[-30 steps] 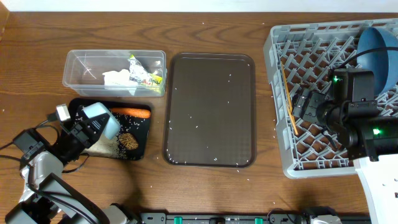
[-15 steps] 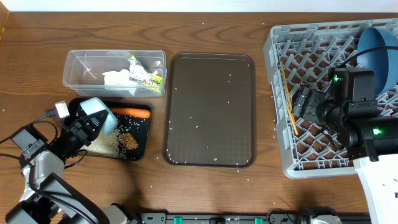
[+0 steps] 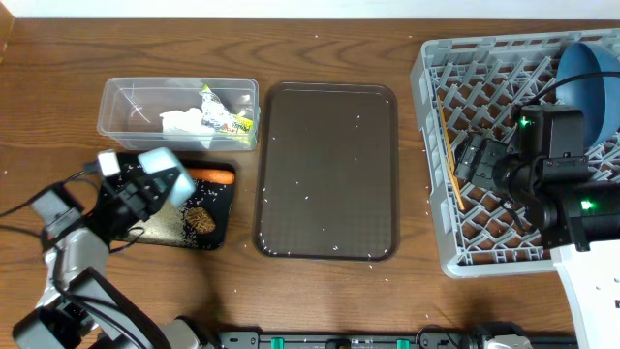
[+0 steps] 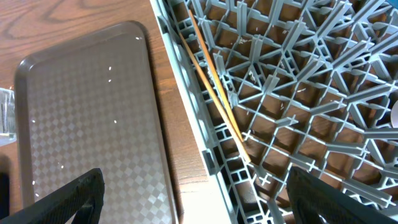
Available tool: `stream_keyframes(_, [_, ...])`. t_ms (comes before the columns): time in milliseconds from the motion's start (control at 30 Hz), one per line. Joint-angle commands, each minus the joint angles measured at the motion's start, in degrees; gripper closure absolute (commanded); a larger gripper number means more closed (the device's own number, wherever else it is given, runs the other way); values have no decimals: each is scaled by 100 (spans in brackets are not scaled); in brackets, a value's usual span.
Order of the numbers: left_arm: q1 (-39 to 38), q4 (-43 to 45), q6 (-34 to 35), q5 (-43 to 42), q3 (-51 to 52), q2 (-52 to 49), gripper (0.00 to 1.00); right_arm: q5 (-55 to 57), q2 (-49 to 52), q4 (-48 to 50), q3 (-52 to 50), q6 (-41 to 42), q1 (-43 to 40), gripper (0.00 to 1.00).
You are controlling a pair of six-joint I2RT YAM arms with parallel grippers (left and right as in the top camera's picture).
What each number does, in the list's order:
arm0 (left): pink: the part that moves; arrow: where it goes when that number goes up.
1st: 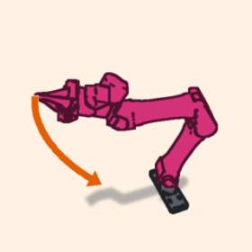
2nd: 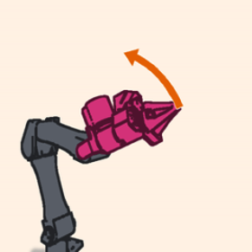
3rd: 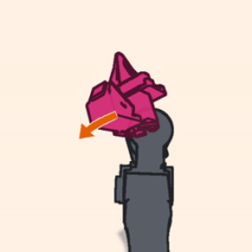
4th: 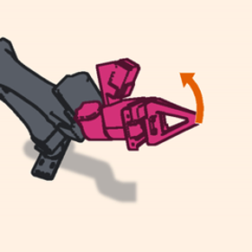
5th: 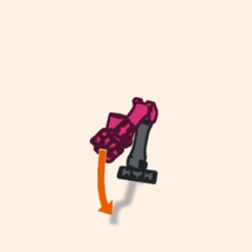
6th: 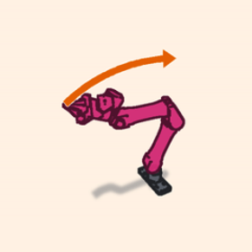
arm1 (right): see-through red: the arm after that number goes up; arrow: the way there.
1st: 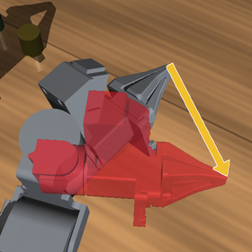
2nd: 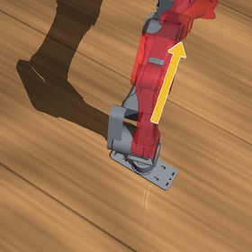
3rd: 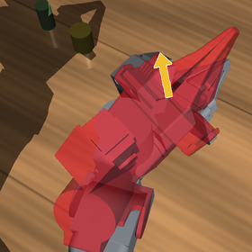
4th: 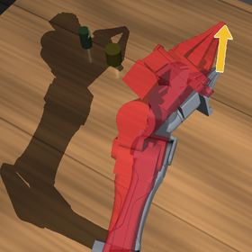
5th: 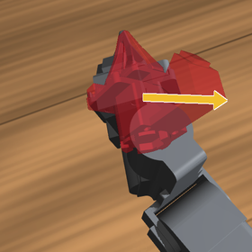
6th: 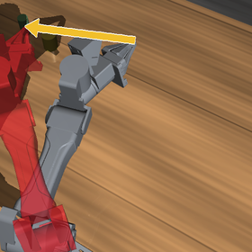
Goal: Sort waste into correct bins and load items into the dishwasher rack
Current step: 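Tip the bowl over the black tray with the left gripper to empty rice, then hand the light-blue bowl from the left gripper to the right gripper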
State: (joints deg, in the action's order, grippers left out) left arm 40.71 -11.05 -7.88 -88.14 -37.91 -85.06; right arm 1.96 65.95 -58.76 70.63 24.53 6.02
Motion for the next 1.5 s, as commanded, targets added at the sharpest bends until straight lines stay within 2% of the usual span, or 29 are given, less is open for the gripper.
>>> stream_keyframes(0, [-549,170,118,-192,-35,173,94,20,7,26,7,-44,-37,12])
stream_keyframes(100, [-1075,348,435,-35,-116,483,94,20,7,24,7,-44,-37,12])
stream_keyframes(167, [-1314,461,920,525,-140,785,94,20,7,17,7,-46,-37,12])
stream_keyframes(300, [-1314,400,1139,1082,-140,1399,94,22,7,-2,7,-105,-37,12])
stream_keyframes(400, [-1222,293,1585,1683,-138,1644,94,22,7,-17,7,-105,-37,13])
stream_keyframes(500, [-1464,970,2146,1130,-138,1679,94,87,7,7,7,-105,-37,13])
stream_keyframes(567, [-1882,1598,2664,1095,-138,1674,94,234,7,79,7,-101,-39,13])
stream_keyframes(700, [-3093,3119,3738,1727,-138,1659,94,278,-24,470,11,-103,-114,13])
stream_keyframes(800, [-3969,4135,4236,2498,-138,1578,93,278,-107,739,11,-76,-326,13])
stream_keyframes(967, [-5233,5289,4898,4098,-140,1054,94,280,-188,852,11,79,-1032,14])
stream_keyframes(1067, [-5882,6214,5486,4660,-190,422,94,275,-188,708,11,258,-1593,14])
stream_keyframes(1200, [-6618,7361,6105,4682,-780,-793,94,76,-184,573,9,374,-2385,12])
stream_keyframes(1333, [-7226,7589,6306,4559,-1823,-1808,94,-247,-184,424,9,372,-2852,11])
stream_keyframes(1467, [-7641,7565,6310,4317,-2804,-2540,94,-240,-181,229,7,304,-2979,10])
